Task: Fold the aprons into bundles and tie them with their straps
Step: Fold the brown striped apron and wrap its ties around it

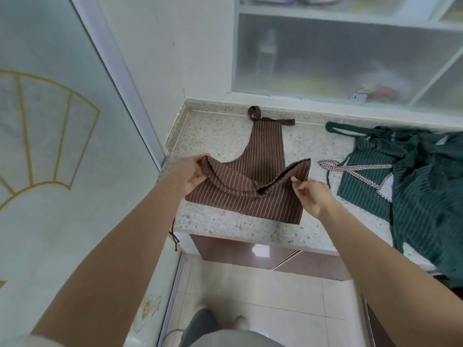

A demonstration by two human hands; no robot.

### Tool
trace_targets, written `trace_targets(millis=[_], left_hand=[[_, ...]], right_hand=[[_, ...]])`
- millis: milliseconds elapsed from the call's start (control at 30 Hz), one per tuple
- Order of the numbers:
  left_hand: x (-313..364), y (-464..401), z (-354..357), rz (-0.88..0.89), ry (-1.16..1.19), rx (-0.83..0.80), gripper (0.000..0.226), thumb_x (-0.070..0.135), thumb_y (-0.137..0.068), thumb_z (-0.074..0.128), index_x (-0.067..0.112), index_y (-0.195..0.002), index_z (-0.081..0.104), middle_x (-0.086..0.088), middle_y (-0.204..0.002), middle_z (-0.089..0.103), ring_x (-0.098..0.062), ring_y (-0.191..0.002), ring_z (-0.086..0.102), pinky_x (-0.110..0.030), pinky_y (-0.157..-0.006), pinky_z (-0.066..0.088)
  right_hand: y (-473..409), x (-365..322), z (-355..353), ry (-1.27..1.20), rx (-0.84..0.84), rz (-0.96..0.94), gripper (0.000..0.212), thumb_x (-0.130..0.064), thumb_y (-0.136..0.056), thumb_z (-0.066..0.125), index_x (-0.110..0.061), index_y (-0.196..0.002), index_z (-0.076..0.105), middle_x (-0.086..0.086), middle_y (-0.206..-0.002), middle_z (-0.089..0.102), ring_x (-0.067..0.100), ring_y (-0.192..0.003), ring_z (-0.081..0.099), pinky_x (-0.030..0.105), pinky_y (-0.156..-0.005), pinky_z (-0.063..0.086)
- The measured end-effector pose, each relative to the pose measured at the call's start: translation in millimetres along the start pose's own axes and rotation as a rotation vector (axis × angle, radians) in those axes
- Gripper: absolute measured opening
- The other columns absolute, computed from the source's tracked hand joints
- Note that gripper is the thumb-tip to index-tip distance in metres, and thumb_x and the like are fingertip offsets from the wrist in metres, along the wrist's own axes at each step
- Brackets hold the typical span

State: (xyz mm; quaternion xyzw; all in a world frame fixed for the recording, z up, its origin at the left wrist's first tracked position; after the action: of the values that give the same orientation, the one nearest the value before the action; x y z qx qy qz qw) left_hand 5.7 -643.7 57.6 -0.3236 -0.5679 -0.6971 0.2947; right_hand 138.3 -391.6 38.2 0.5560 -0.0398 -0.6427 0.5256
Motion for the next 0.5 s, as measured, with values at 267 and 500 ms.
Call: trace_targets(millis=[267, 500], left_hand=[[28, -73, 7, 0.194, -0.491, 0.194, 0.02, 0.018, -0.075, 0.074, 0.009, -0.063, 0.061, -0.02, -0.071, 0.063, -0.029, -0.068, 0.06, -0.048, -0.071, 0.052], [58, -145, 26, -0.007, -0.384, 0.309, 0.065, 0.027, -0.078, 0.076, -0.006, -0.127, 0.048, -0.021, -0.12, 0.06, -0.032, -0.106, 0.06, -0.035, -0.086, 0.051]], right_hand=[[-52, -35, 29, 0.515, 0.244, -0.229, 0.022, -0.02, -0.09, 0.063, -0.013, -0.07, 0.058, 0.001, -0.064, 0.048, 0.009, -0.05, 0.046, 0.02, -0.046, 0.034], [-113, -74, 68, 0.506, 0.323, -0.246, 0.025, -0.014, -0.088, 0.065, -0.005, -0.112, 0.06, 0.008, -0.093, 0.063, 0.012, -0.054, 0.058, 0.016, -0.032, 0.036]])
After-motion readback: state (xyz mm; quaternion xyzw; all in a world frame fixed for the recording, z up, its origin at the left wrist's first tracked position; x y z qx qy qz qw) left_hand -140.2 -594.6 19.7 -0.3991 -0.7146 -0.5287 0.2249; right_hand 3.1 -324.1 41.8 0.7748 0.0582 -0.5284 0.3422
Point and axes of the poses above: each hand's wrist, its own y-axis away from the middle knuckle, its own z-axis out of the palm, x = y × z, the point moved 2 cm from there along -y, towards the middle knuckle
